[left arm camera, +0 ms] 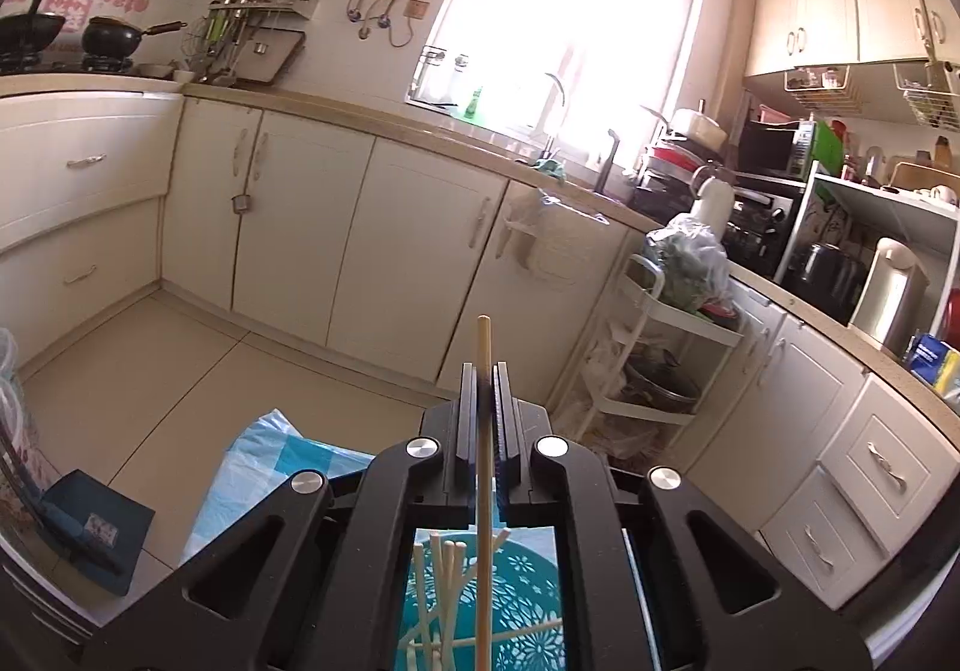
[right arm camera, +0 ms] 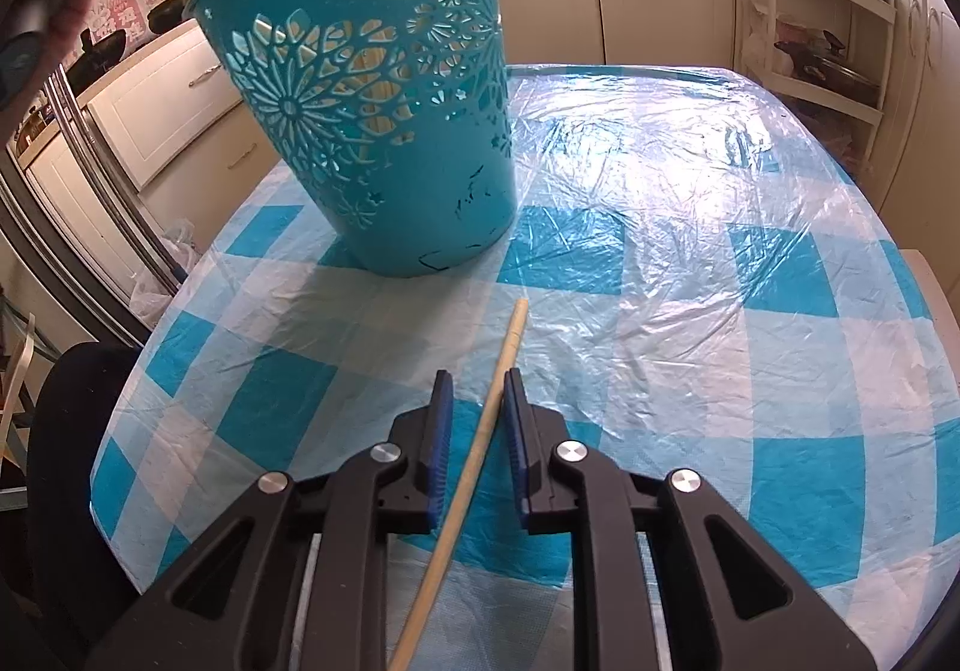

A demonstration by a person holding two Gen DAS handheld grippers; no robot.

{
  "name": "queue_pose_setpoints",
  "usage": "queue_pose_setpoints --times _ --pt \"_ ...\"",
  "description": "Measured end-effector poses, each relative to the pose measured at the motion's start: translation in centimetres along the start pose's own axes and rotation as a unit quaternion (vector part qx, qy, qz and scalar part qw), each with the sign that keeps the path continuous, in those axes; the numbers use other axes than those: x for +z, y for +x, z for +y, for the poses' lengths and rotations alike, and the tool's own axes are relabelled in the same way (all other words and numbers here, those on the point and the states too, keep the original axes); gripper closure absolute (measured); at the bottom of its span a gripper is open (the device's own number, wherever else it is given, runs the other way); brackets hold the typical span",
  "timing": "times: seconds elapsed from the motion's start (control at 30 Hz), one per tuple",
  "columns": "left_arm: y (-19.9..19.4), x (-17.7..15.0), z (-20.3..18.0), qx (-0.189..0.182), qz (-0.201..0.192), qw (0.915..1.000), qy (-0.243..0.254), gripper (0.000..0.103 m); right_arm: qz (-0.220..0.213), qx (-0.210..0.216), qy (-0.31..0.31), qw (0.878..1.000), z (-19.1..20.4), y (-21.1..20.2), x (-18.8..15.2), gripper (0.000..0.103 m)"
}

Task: Organize utensils
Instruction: 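Lift the chopstick over the teal basket with the left tool and release it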

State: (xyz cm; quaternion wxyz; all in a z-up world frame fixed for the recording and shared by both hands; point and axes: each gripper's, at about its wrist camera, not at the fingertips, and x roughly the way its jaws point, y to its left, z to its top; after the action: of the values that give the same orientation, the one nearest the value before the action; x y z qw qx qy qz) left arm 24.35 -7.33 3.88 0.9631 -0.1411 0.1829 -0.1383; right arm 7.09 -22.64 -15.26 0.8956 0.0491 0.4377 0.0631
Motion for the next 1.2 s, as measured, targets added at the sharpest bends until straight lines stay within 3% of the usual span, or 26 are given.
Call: queue_pose_setpoints --times 0.47,0.83,1.2 --pt "1.4 -3.5 1.3 0.025 0.009 0.9997 -0.003 0.098 0.0 0.004 0.003 1.0 -0.1 0.0 0.0 0.084" --pt "0.4 -1.0 0.5 0.005 -0.014 0.9998 -0.01 0.098 0.0 0.005 0.004 1.0 -0.1 -0.1 0.0 0.083" --pt "1.9 -4.5 0.3 0.009 0.042 0.9988 0.024 0.098 -0.001 0.005 0.003 1.0 -0.2 -0.1 0.0 0.083"
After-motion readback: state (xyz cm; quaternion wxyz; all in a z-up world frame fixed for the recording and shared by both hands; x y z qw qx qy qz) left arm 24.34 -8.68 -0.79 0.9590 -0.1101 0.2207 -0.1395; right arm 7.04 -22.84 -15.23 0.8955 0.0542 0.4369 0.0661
